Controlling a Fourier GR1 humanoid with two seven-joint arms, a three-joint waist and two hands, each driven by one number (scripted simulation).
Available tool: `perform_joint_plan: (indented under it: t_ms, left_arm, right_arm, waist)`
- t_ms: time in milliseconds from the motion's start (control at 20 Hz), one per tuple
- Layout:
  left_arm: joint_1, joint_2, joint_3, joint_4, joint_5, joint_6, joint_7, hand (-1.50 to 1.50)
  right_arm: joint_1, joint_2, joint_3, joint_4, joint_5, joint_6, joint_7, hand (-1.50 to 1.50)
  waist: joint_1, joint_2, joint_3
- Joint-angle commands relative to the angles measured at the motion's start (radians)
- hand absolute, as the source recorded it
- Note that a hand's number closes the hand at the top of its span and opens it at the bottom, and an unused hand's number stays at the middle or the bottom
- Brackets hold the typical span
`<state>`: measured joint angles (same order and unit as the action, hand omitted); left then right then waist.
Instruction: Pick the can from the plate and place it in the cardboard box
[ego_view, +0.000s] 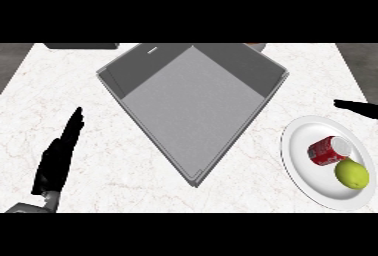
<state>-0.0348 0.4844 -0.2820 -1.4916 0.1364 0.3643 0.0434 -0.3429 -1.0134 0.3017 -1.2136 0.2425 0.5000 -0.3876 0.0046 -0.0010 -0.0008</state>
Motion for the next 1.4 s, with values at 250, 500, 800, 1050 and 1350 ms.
perform_joint_plan:
  t_ms: [250,500,800,1050,1350]
  left_arm:
    - [0.025,-0.060,0.034,-0.037,-0.081,-0.002,0.030,0.00]
    - [0.043,-0.035,0.098,-0.077,-0.085,-0.072,0.047,0.00]
    - [0.032,-0.109,0.130,-0.018,-0.130,-0.107,0.010,0.00]
    - [-0.014,-0.148,0.128,-0.024,-0.179,-0.108,0.067,0.00]
    - [0.001,-0.114,0.240,0.050,-0.133,-0.224,-0.019,0.00]
  right_arm:
    - [0.098,0.112,-0.057,-0.050,0.146,-0.042,0.088,-1.50]
    - [0.090,0.124,-0.101,-0.085,0.208,0.037,0.139,-1.50]
    - [0.099,0.211,-0.156,-0.039,0.305,0.024,0.089,-1.50]
    - [0.118,0.244,-0.168,-0.007,0.377,-0.006,0.027,-1.50]
    - [0.079,0.312,-0.192,0.061,0.444,0.002,0.021,-1.50]
  waist:
    - [-0.003,0.001,0.001]
    - [-0.003,0.000,0.001]
    - [-0.003,0.001,0.001]
    - [-0.005,0.001,0.001]
    - [-0.002,0.002,0.001]
